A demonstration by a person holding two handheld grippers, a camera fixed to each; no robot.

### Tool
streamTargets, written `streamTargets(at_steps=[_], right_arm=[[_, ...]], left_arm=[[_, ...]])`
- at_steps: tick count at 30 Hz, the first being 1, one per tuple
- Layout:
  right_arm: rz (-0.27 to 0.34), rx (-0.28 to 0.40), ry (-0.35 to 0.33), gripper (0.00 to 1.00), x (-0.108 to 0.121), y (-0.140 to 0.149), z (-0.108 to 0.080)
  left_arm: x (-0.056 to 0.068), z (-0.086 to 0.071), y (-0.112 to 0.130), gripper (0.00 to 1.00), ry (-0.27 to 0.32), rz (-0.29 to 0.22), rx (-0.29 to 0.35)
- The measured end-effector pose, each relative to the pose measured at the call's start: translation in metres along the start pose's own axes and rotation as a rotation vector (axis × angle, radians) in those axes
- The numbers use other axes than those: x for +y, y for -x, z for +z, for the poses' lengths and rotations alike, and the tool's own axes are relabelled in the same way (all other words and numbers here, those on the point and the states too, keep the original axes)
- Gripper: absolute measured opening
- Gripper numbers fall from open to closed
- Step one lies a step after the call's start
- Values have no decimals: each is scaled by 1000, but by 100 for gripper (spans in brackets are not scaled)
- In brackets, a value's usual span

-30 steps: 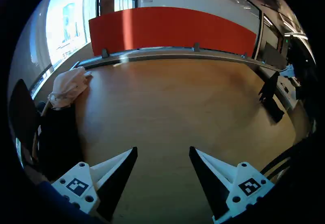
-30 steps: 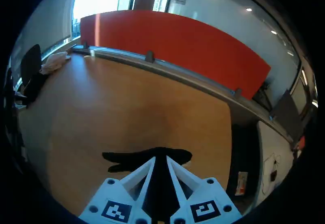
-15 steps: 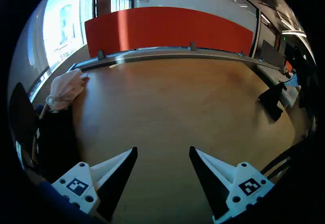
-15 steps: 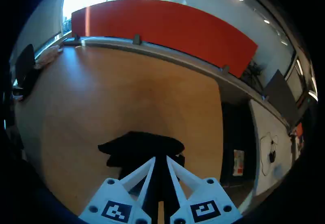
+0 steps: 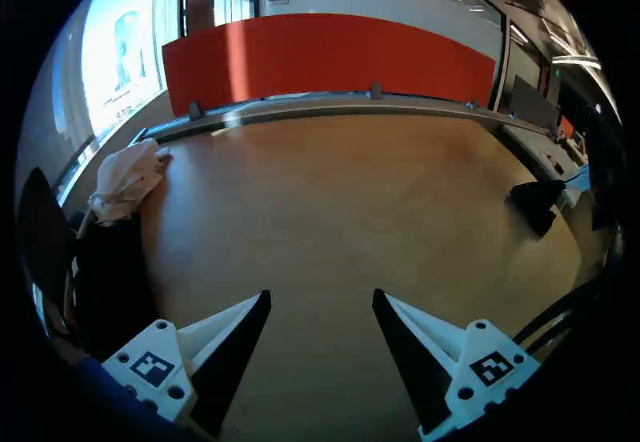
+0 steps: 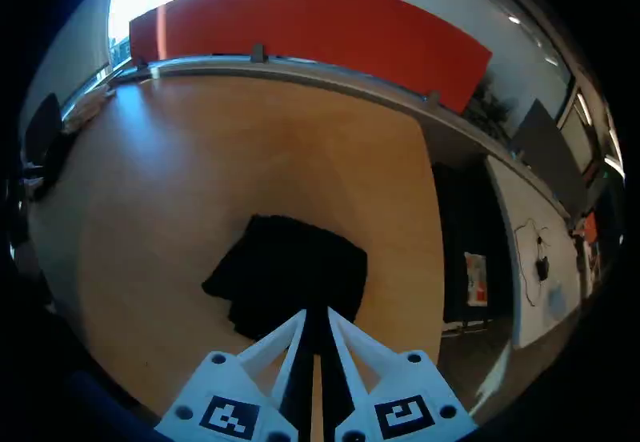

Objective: Fold towel

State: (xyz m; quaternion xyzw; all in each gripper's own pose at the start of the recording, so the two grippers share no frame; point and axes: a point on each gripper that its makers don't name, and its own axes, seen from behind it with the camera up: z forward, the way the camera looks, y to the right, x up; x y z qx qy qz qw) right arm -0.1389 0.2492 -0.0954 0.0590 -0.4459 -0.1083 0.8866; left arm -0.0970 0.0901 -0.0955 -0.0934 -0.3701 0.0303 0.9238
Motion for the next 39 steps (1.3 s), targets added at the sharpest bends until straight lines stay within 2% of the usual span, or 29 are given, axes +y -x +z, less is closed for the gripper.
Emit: streamTargets(at_steps=[11, 21, 39], right_arm=[[-31, 36, -20, 5, -17, -24, -4], [-57, 56, -22, 5, -21, -49, -3], [-86, 68, -33, 5, -33, -68, 0]], left_arm=[[4, -1, 0, 94, 8, 1, 4], [-3, -5, 3, 94, 1, -10, 4], [-9, -6, 3, 94, -3, -11, 7]])
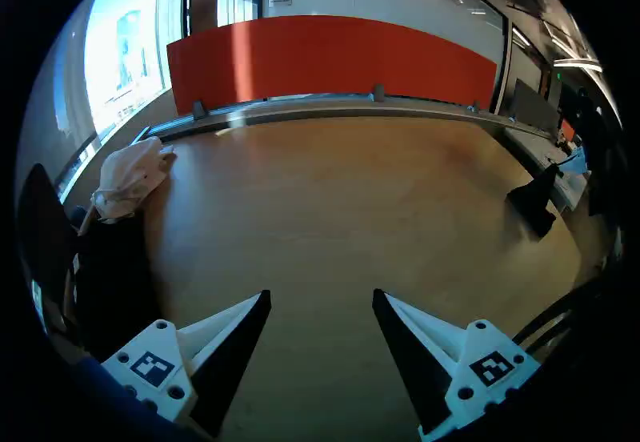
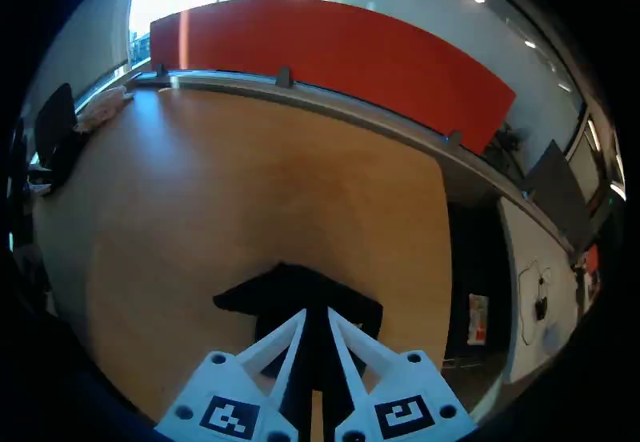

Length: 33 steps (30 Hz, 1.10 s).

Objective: Fold towel

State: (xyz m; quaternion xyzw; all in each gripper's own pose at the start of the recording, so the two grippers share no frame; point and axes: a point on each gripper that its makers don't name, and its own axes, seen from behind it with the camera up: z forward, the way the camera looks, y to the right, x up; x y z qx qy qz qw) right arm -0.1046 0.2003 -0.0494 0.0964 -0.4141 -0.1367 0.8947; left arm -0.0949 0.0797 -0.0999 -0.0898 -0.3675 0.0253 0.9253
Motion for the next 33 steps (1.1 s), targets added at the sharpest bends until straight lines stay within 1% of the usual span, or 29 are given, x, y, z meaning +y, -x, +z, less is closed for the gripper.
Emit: streamTargets(at_steps=[5, 11, 14, 20, 27, 33], right_arm=[[2, -1, 0, 5, -1, 1, 0], [7, -16, 9, 5, 3, 12, -2], [17, -34, 21, 5, 8, 26, -3], [50, -82, 54, 5, 23, 61, -2], [88, -149, 78, 5, 37, 104, 3], [109, -209, 85, 5, 43, 134, 10]], left_arm=[[-2, -1, 0, 94, -1, 3, -1], [-3, -1, -1, 94, -4, 9, 1], [-3, -1, 0, 94, -4, 11, -1], [-2, -1, 1, 94, -3, 25, -5], [-1, -1, 0, 94, -5, 43, -9], [1, -3, 1, 94, -9, 49, -14]])
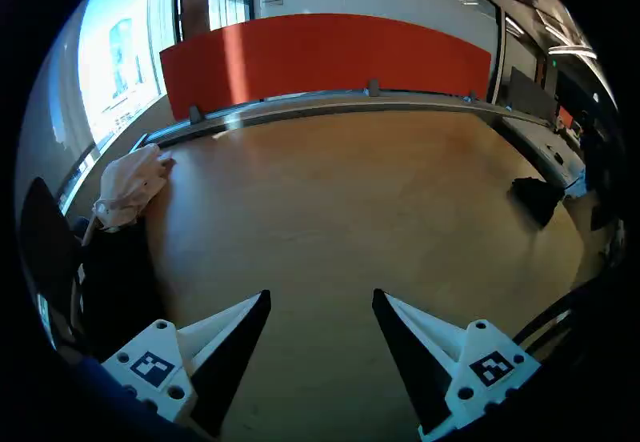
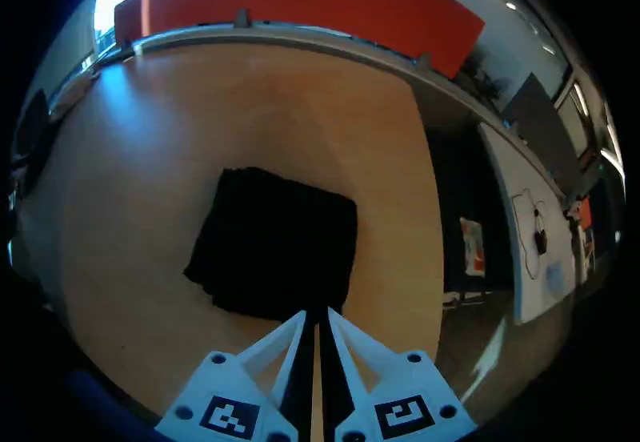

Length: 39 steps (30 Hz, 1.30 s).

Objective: Fold towel

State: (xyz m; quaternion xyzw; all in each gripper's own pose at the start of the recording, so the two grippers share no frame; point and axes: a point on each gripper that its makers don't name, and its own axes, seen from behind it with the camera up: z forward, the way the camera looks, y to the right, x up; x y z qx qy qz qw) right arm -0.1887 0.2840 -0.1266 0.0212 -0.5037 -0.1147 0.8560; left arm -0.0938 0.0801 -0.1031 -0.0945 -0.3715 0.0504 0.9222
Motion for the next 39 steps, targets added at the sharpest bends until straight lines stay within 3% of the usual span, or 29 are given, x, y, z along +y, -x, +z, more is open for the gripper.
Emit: streamTargets(at_steps=[20, 39], right_arm=[[85, -133, 18, 4, -1, 49, 51], [131, -99, 38, 7, 4, 50, 51]], left_arm=[[0, -6, 7, 94, -29, 19, -19], [4, -7, 1, 94, -32, 31, -14]])
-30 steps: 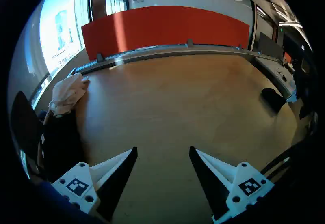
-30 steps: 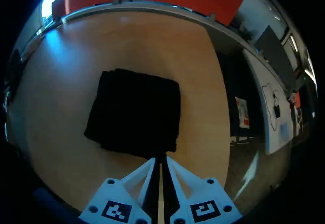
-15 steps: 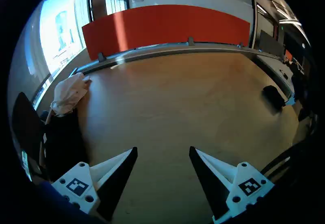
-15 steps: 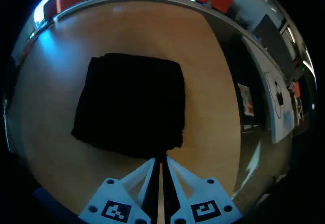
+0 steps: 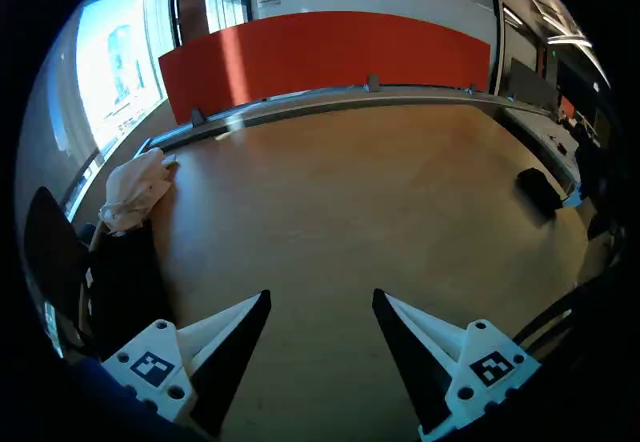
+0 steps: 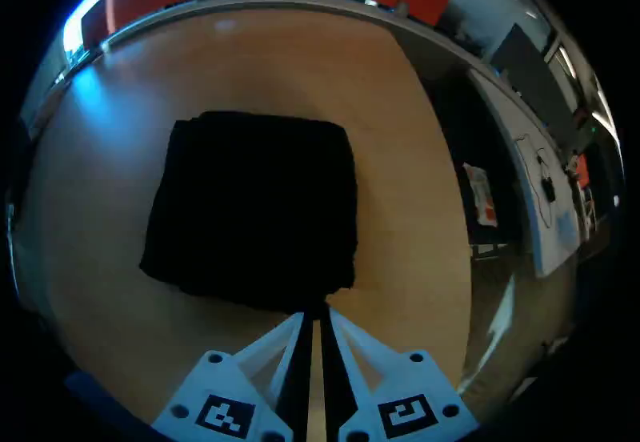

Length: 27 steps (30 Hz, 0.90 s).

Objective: Fold towel

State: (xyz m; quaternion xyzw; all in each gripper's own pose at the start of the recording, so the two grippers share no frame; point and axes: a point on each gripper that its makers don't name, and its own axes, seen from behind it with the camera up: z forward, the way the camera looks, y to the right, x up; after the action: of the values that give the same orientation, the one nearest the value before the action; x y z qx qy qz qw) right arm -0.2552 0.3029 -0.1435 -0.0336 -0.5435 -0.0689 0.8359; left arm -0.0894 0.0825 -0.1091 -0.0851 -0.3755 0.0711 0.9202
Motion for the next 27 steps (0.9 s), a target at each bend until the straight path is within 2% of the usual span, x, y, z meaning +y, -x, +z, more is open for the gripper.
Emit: streamTargets(at_steps=[6, 10, 12, 14, 17, 19, 21, 27], right_arm=[[25, 6, 8, 9, 5, -4, 1], [24, 10, 16, 19, 6, -3, -1], [29, 15, 23, 30, 8, -2, -2], [39, 23, 33, 48, 10, -1, -5], [56, 47, 44, 81, 10, -1, -10], [68, 64, 52, 92, 10, -1, -14], [78, 79, 62, 95, 11, -1, -18], [102, 97, 115, 96, 22, 1, -24]], left_arm=[[-1, 0, 0, 94, -2, -6, 1], [-2, -1, -1, 94, -5, -6, 6], [-3, -1, -2, 94, -6, -8, 8], [-4, -1, -3, 94, -7, -12, 12], [-6, -1, -4, 94, -10, -20, 18], [-8, -2, -4, 94, -10, -27, 21], [-9, -2, -5, 94, -10, -33, 24], [-12, -3, -7, 94, -11, -45, 34]])
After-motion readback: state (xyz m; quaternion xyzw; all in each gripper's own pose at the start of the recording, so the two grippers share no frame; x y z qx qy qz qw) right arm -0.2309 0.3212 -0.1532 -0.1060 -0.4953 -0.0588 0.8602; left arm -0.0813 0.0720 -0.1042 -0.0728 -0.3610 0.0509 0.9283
